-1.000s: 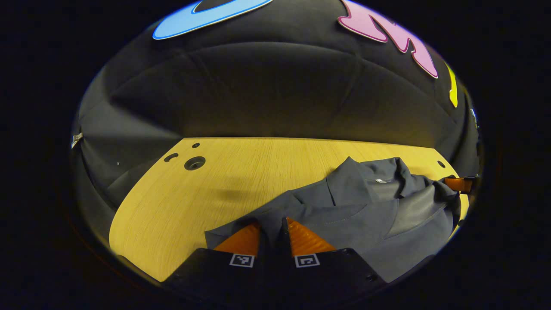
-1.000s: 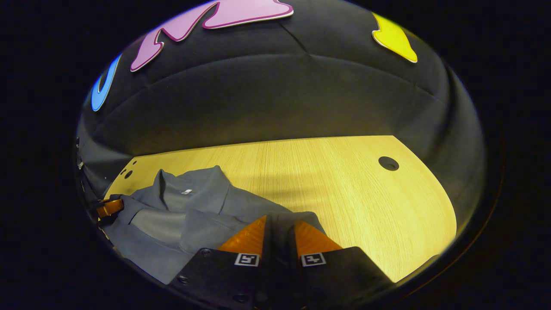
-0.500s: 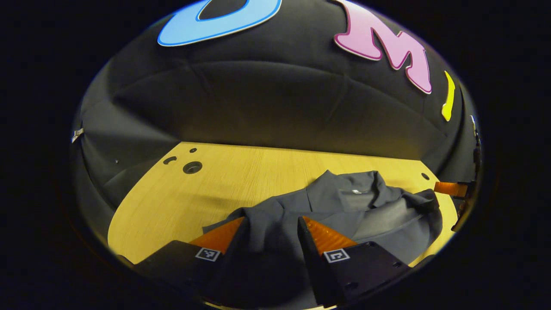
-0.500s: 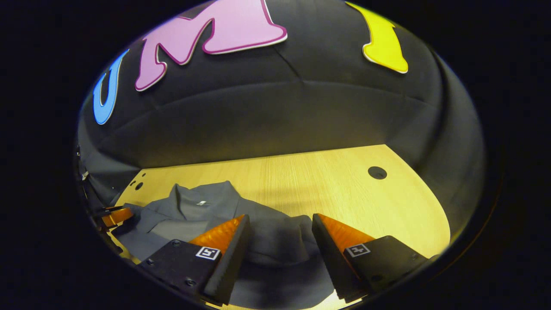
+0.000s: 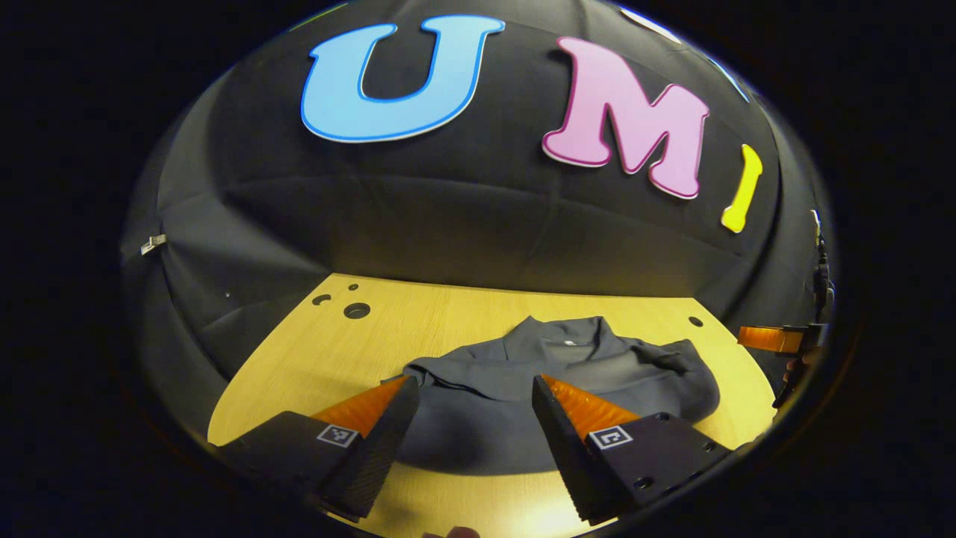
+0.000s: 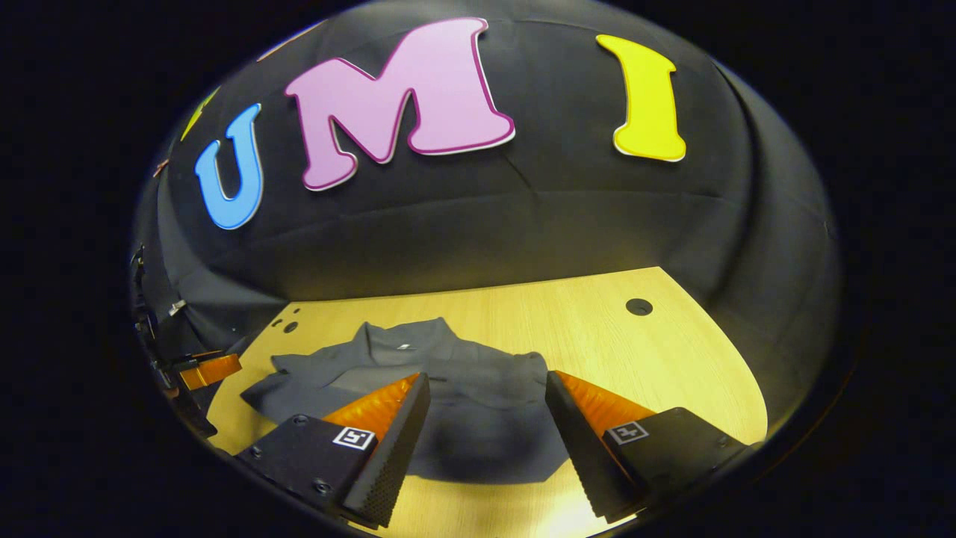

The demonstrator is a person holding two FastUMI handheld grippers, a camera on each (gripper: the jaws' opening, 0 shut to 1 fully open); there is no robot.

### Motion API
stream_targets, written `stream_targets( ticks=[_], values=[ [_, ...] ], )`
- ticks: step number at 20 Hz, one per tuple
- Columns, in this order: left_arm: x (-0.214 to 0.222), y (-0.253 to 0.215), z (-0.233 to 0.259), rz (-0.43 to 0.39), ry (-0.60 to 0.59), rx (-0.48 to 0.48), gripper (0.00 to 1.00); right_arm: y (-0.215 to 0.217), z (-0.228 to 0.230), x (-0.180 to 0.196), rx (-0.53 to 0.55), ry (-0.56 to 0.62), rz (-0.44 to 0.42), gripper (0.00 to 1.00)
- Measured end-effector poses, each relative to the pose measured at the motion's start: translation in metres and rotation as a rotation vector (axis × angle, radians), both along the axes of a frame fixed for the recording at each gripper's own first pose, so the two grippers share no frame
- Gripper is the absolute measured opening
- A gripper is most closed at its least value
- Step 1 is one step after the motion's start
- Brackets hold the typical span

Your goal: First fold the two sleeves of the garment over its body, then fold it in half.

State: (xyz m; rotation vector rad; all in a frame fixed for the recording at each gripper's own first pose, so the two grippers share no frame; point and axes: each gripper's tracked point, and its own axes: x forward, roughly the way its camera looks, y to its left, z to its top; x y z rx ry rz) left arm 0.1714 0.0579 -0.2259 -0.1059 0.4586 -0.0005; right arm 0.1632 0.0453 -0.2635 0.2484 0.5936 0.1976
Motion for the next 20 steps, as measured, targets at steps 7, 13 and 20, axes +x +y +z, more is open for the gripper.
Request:
stream_targets(
  ticks=[7, 13, 20],
  values=[
    [-0.083, -0.035, 0.047, -0.101, -0.047, 0.058, 0.96, 0.006, 0.067, -0.086, 0.017, -0.058, 0.064, 0.96],
    [-0.138, -0.057, 0.065, -0.158, -0.049, 0.061, 0.96, 0.013, 0.095, -0.145, 0.049, -0.07, 0.067, 0.96],
    [-0.158, -0.058, 0.048, -0.12, 0.003, -0.018, 0.96, 0.004, 0.088, -0.165, 0.02, -0.054, 0.056, 0.97]
  ],
)
